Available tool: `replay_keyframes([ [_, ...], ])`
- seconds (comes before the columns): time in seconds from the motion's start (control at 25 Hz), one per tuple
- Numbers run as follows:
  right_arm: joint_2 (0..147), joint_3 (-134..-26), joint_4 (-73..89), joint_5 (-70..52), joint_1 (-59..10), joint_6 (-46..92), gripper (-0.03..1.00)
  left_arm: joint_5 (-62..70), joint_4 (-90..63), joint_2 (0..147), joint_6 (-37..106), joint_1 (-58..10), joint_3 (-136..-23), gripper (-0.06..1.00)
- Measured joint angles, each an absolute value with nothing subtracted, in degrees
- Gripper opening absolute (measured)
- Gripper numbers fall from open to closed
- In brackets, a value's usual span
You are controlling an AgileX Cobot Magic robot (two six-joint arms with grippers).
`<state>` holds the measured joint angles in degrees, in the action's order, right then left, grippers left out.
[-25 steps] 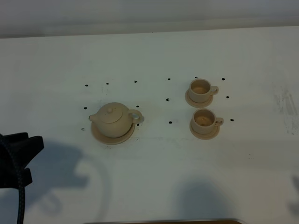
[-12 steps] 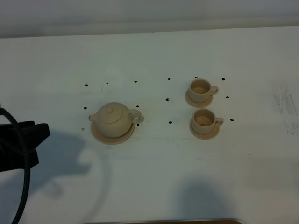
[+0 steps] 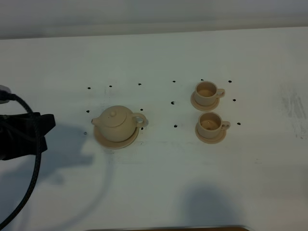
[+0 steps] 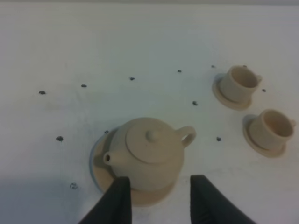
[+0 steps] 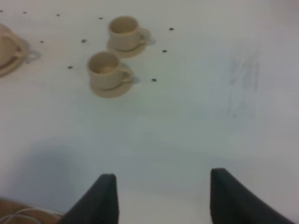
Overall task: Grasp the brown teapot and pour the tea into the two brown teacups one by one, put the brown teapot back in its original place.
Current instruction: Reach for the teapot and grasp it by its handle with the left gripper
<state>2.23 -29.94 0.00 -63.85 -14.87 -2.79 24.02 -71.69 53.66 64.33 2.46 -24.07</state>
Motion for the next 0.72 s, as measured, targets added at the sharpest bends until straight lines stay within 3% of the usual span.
replay_keyframes([
  [0.72,2.2,-29.9,-0.4,-63.9,-14.9,-2.8,0.45,20.4,-83.6,59.8,79.5,2.5,-24.1,0.29],
])
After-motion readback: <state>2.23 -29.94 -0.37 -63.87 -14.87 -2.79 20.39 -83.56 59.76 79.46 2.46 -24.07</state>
